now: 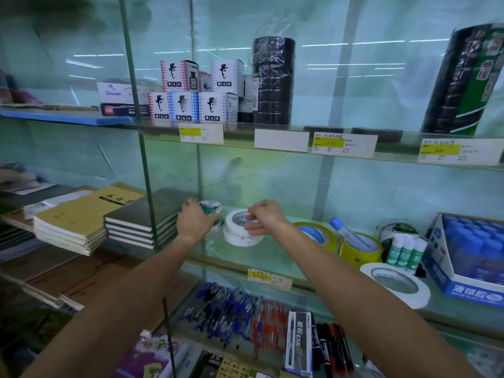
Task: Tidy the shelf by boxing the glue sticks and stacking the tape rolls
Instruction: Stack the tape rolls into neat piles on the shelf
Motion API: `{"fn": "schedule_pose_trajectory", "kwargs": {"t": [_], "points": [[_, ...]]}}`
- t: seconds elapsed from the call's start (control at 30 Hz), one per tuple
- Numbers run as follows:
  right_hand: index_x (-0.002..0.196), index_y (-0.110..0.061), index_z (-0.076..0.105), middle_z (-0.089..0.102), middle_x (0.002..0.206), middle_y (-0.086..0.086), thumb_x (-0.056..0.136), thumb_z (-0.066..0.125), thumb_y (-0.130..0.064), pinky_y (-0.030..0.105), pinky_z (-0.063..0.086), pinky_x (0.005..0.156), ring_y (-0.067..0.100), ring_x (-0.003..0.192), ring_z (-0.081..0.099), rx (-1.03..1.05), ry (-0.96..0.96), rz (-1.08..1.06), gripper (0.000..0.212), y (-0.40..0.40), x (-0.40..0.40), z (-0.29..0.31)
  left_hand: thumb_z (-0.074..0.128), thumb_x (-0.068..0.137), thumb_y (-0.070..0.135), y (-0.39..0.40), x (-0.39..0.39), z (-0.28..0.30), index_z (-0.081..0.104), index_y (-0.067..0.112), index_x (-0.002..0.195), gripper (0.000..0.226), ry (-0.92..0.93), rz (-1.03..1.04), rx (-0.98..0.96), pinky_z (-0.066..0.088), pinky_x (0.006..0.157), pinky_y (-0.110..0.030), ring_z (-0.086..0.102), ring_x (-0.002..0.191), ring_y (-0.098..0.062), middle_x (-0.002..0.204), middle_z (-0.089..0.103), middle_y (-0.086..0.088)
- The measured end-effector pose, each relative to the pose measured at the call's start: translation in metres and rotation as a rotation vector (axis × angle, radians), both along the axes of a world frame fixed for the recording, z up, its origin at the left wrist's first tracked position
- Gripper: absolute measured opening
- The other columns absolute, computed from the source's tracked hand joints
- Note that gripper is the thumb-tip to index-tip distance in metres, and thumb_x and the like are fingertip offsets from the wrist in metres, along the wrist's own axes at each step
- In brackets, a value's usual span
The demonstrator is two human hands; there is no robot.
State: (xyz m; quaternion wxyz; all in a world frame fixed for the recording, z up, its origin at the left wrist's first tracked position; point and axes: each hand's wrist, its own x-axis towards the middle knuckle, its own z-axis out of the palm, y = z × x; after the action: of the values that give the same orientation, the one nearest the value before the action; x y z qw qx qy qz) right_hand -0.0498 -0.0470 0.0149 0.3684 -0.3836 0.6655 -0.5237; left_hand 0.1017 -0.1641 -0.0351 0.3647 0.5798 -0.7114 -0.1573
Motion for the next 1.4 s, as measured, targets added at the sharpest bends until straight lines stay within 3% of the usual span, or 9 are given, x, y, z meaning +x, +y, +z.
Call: {"fn": "schedule_pose_trajectory", "kwargs": {"t": [0.2, 0.33, 0.57, 0.63, 0.7, 0.8, 1.0, 1.2, 1.4], "points": [[0.101, -0.006, 0.057, 0.066, 0.094, 0.014, 0.096, 0.05, -0.013, 0.045, 0.061, 0.073, 0.031, 0.071, 0.068, 0.012, 0.019, -0.005, 0.011, 0.006, -0.016, -0.007, 0.074, 0.068, 0.061, -0.011, -0.003, -0.015, 0.046, -0.001, 0.123, 0.088, -0.124, 0.035, -0.015, 0.048, 0.091, -0.046, 0.055, 0.114, -0.039, 0.121, 0.059, -0.023], [0.106, -0.006, 0.057, 0.065, 0.089, 0.01, 0.096, 0.05, -0.012, 0.038, 0.061, 0.064, 0.027, 0.063, 0.067, 0.027, 0.021, -0.011, 0.013, 0.012, -0.024, -0.009, 0.071, 0.071, 0.059, -0.011, -0.004, -0.019, 0.048, 0.001, 0.124, 0.082, -0.202, 0.048, 0.012, 0.044, 0.095, -0.045, 0.048, 0.12, -0.039, 0.126, 0.057, -0.021], [0.092, -0.014, 0.056, 0.066, 0.085, 0.009, 0.094, 0.051, -0.014, 0.036, 0.059, 0.061, 0.028, 0.068, 0.068, 0.062, 0.148, -0.016, 0.005, 0.026, -0.039, -0.013, 0.059, 0.074, 0.072, -0.016, -0.003, -0.018, 0.048, 0.004, 0.13, 0.088, -0.312, 0.023, 0.066, 0.041, 0.101, -0.049, 0.042, 0.127, -0.04, 0.132, 0.053, -0.022], [0.083, -0.017, 0.054, 0.067, 0.083, 0.009, 0.092, 0.052, -0.012, 0.033, 0.056, 0.057, 0.026, 0.063, 0.066, 0.053, 0.218, -0.027, 0.011, 0.033, -0.045, -0.013, 0.054, 0.074, 0.075, -0.015, -0.005, -0.019, 0.054, 0.006, 0.124, 0.085, -0.39, 0.073, -0.007, 0.038, 0.101, -0.048, 0.044, 0.123, -0.041, 0.128, 0.055, -0.024], [0.082, -0.016, 0.059, 0.07, 0.083, 0.012, 0.09, 0.053, -0.012, 0.034, 0.054, 0.058, 0.026, 0.063, 0.066, 0.027, 0.39, -0.068, 0.011, 0.045, -0.057, -0.009, 0.061, 0.078, 0.061, -0.006, -0.016, -0.019, 0.059, 0.002, 0.115, 0.07, -0.416, 0.122, -0.167, 0.037, 0.096, -0.049, 0.045, 0.116, -0.043, 0.12, 0.055, -0.03], [0.094, -0.011, 0.07, 0.073, 0.096, 0.016, 0.089, 0.052, -0.014, 0.035, 0.052, 0.077, 0.031, 0.091, 0.067, 0.034, 0.828, -0.198, 0.019, 0.063, -0.089, 0.001, 0.072, 0.076, 0.029, 0.015, -0.035, -0.007, 0.065, -0.001, 0.103, 0.041, -0.265, 0.133, -0.416, 0.038, 0.085, -0.05, 0.048, 0.102, -0.046, 0.104, 0.055, -0.032], [0.109, -0.008, 0.064, 0.063, 0.11, 0.017, 0.081, 0.052, -0.005, 0.033, 0.049, 0.081, 0.035, 0.103, 0.06, 0.173, 1.14, -0.385, 0.03, 0.104, -0.169, 0.026, 0.062, 0.076, 0.011, 0.067, -0.111, 0.025, 0.067, 0.013, 0.093, 0.018, -0.017, -0.28, -0.567, 0.044, 0.084, -0.043, 0.053, 0.095, -0.037, 0.096, 0.061, -0.017], [0.114, -0.007, 0.062, 0.059, 0.116, 0.015, 0.083, 0.056, -0.003, 0.036, 0.051, 0.083, 0.034, 0.103, 0.061, 0.472, 1.156, -0.356, 0.032, 0.128, -0.211, 0.044, 0.062, 0.078, 0.01, 0.137, -0.198, 0.031, 0.071, 0.015, 0.086, 0.013, 0.038, -0.697, -0.347, 0.048, 0.081, -0.031, 0.064, 0.085, -0.023, 0.086, 0.072, -0.003], [0.117, -0.01, 0.063, 0.06, 0.119, 0.016, 0.088, 0.056, -0.013, 0.033, 0.051, 0.08, 0.033, 0.104, 0.061, 0.525, 1.173, -0.263, 0.03, 0.149, -0.228, 0.032, 0.069, 0.079, 0.02, 0.176, -0.275, 0.03, 0.067, 0.019, 0.111, 0.032, -0.229, -0.876, -0.287, 0.049, 0.084, -0.031, 0.062, 0.096, -0.021, 0.097, 0.071, 0.0]]}}
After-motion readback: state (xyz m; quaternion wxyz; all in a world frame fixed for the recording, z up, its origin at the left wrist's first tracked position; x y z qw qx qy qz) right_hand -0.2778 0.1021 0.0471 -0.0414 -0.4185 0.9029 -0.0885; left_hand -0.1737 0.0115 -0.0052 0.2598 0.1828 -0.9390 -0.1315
